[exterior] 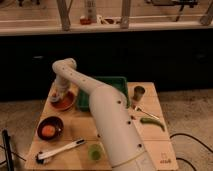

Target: Wipe red bowl with towel

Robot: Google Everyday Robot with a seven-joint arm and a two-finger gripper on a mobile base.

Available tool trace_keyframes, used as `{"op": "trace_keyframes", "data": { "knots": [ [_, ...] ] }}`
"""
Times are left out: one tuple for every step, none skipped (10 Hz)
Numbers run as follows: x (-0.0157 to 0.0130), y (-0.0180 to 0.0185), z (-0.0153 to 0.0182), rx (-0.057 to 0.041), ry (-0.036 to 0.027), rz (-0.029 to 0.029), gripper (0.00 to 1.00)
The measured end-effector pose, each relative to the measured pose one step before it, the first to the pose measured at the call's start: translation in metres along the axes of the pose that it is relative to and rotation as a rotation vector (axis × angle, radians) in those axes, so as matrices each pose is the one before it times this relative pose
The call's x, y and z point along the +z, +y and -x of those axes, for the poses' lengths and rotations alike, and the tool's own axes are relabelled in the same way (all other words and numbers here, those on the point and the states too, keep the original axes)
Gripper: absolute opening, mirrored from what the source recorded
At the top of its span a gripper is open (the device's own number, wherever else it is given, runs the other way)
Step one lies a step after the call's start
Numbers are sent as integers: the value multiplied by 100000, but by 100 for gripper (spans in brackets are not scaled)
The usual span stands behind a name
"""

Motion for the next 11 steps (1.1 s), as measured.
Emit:
{"op": "trace_keyframes", "data": {
  "knots": [
    [330,465,758,-756,-2030,1532,0],
    [321,578,581,-306,-1279,1108,0],
    [-153,626,300,417,-478,793,0],
    [-313,1042,55,1084,-75,1086,0],
    [-440,892,-105,1493,439,751,0],
    [-539,735,-495,1768,933,335,0],
    [-439,341,-343,1269,1014,87,0],
    [-617,7,-466,1335,1840,-208,0],
    [-332,-305,-405,500,1273,-305,0],
    [-356,-342,-782,884,1603,-408,0],
    [-210,-710,-1018,532,1854,-446,0]
  ]
}}
